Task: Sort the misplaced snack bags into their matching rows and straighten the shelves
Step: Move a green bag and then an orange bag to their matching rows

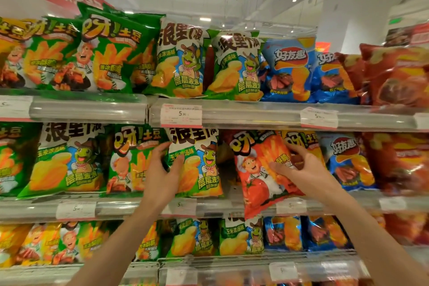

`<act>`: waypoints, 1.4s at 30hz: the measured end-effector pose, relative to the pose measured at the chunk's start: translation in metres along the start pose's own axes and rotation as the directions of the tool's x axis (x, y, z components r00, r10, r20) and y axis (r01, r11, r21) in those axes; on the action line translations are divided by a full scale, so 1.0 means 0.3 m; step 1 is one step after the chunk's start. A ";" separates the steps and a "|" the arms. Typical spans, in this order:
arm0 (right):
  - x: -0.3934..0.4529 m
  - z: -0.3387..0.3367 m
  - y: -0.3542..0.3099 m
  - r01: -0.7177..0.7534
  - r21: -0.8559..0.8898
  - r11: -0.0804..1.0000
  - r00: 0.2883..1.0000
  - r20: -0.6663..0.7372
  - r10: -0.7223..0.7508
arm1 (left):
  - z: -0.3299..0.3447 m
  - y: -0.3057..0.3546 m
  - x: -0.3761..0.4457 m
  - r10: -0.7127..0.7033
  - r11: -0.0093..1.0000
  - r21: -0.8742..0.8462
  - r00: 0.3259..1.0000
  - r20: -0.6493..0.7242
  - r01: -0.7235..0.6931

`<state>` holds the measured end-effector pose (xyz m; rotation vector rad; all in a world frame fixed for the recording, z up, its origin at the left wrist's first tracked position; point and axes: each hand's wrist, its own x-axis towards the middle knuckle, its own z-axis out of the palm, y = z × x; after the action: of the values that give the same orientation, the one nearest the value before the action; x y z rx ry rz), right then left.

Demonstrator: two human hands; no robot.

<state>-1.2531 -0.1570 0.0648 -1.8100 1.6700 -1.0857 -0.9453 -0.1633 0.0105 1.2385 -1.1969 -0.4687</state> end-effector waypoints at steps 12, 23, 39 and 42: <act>-0.053 -0.080 0.111 -0.022 0.086 0.996 0.998 -0.054 0.026 | 0.211 -0.071 0.072 -0.097 0.992 0.075 0.995 -0.002 0.097; -0.055 0.009 0.134 0.027 0.320 0.947 0.999 -0.039 -0.016 | 0.170 -0.013 -0.031 0.119 0.960 0.256 0.993 -0.004 -0.114; -0.165 0.409 -0.013 0.000 0.480 0.877 0.933 0.316 -0.173 | -0.117 0.103 -0.273 -0.186 0.975 0.156 0.965 0.183 0.158; -0.199 0.498 -0.085 -0.015 0.470 0.883 0.918 0.357 -0.174 | -0.240 0.075 -0.279 -0.175 0.976 0.153 0.973 0.151 0.152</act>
<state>-1.1177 -0.1222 -0.0186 -1.6471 1.0011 -0.9714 -0.9202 -0.0536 0.0035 1.4499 -1.2889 -0.6264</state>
